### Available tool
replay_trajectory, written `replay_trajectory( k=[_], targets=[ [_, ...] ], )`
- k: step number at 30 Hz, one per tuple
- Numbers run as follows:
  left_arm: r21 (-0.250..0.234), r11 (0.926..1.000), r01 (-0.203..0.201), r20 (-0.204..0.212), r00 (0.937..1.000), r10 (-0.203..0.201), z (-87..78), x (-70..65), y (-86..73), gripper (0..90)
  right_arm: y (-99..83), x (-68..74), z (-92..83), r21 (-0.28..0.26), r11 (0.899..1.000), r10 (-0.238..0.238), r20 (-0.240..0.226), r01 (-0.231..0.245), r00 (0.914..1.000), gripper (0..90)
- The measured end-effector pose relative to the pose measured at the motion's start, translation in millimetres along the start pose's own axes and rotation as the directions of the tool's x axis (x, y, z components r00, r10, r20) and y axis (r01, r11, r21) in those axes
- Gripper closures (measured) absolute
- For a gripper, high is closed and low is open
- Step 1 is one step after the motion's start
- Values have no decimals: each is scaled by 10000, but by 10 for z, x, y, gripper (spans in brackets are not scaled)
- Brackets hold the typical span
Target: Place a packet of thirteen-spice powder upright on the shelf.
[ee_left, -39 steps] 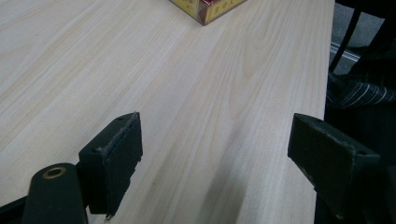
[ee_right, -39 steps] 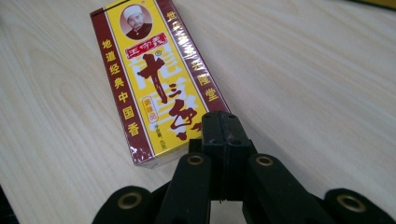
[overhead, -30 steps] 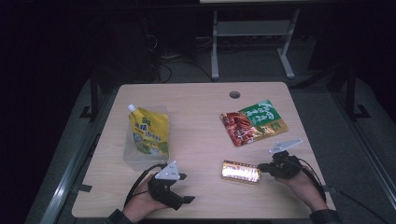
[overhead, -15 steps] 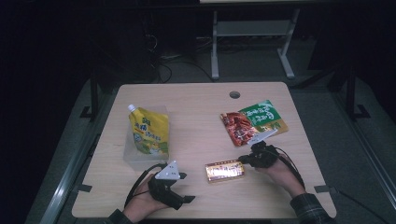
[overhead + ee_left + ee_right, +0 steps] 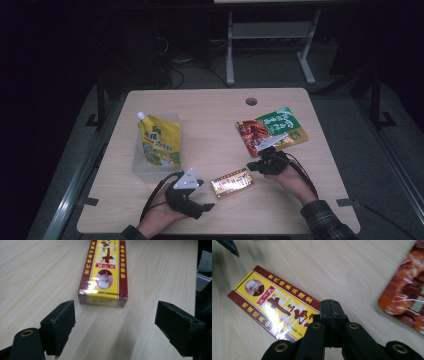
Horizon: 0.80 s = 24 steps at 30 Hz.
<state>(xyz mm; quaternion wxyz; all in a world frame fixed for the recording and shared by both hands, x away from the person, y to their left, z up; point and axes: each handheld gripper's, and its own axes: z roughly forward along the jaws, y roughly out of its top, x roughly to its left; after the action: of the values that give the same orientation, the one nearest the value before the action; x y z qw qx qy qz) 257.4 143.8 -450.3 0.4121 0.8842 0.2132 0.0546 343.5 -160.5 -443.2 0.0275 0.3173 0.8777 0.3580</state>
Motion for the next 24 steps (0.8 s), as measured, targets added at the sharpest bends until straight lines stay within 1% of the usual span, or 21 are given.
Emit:
replay_trajectory(
  k=[2,3,4,6,7,8,10,14,15,17,19,20,21,24],
  targets=[
    [61,10000,-62,-120,9999,63,48,4,26,156,-16,-15,-64,-109,9999,129,85,-128,9999,897],
    [131,9999,-84,-108,9999,85,66,7,38,155,-28,-17,-88,-123,9996,254,97,-253,9996,898],
    [85,9998,-152,-125,9998,153,90,12,47,155,-44,-28,-105,-135,9997,222,137,-220,9997,898],
    [139,9997,-212,-140,9997,214,126,20,64,153,-73,-39,-145,-91,9996,263,204,-261,9994,898],
    [162,9996,-251,-122,9996,253,146,27,74,152,-84,-49,-155,-101,9998,192,242,-190,9995,898],
    [202,9995,-254,-111,9996,256,166,33,85,150,-94,-45,-170,-116,9995,306,195,-304,9993,898],
    [202,9994,-298,-92,9995,299,206,39,105,145,-117,-48,-187,-145,9994,323,212,-320,9993,898],
    [400,9979,-504,-94,9987,508,277,55,143,144,-141,-36,-190,-18,9997,248,197,-248,9995,898],
    [439,9975,-559,-109,9983,564,293,57,146,144,-139,-32,-191,-12,9999,138,164,-137,9998,898],
    [550,9970,-552,-86,9984,558,320,61,149,144,-136,-27,-188,-37,9999,113,139,-113,9998,899],
    [596,9972,-461,-109,9988,468,338,57,148,146,-129,-14,-179,-60,10000,-24,101,25,9999,898],
    [644,9971,-416,-97,9991,423,346,58,146,147,-125,0,-178,-13,10000,55,59,-55,10000,898],
    [663,9968,-445,-107,9989,453,350,60,146,154,-121,5,-169,-9,10000,-46,29,46,10000,898],
    [652,9969,-430,-106,9990,438,354,57,148,183,-110,33,-147,25,9999,-101,-91,101,9999,898]
  ],
)
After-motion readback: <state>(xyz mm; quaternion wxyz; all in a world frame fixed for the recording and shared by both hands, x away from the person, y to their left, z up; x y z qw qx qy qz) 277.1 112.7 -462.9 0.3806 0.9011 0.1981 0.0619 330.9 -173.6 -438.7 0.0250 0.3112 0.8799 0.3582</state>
